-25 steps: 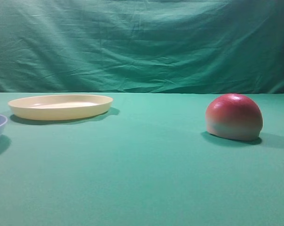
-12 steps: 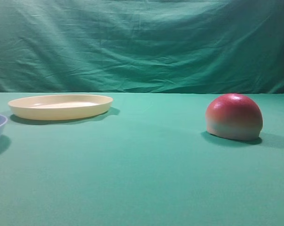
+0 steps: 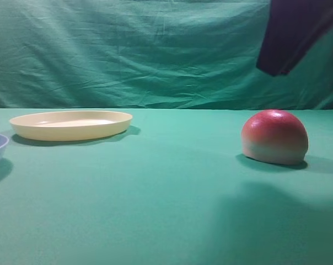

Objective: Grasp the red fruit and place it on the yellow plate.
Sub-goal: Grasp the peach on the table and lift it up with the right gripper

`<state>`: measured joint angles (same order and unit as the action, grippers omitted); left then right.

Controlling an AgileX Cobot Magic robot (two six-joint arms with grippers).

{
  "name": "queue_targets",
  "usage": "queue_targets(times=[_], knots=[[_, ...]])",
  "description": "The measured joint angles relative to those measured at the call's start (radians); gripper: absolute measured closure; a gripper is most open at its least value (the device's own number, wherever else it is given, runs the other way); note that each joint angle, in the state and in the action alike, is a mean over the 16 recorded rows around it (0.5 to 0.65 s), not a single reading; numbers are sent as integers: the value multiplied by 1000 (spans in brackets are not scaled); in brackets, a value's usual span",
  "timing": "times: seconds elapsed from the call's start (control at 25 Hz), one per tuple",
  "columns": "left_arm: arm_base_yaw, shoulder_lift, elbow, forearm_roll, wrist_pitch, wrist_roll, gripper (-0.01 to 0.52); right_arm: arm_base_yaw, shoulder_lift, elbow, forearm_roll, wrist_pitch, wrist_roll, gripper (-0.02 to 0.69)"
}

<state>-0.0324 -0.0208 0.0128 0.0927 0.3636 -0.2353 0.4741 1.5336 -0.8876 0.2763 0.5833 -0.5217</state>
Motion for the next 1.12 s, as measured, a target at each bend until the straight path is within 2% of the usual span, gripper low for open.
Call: queue_targets(times=[0.08, 0.2, 0.44, 0.68, 1.12], knots=[[0, 0, 0, 0, 0, 0, 514, -7, 22, -1, -2, -15, 28, 36], [0, 0, 0, 0, 0, 0, 514, -18, 57, -2, -4, -36, 64, 2], [0, 0, 0, 0, 0, 0, 514, -39, 136, -3, -8, -61, 104, 5], [0, 0, 0, 0, 0, 0, 514, -49, 195, -9, -8, -86, 109, 77], [0, 0, 0, 0, 0, 0, 514, -43, 225, -164, -2, -10, 108, 289]])
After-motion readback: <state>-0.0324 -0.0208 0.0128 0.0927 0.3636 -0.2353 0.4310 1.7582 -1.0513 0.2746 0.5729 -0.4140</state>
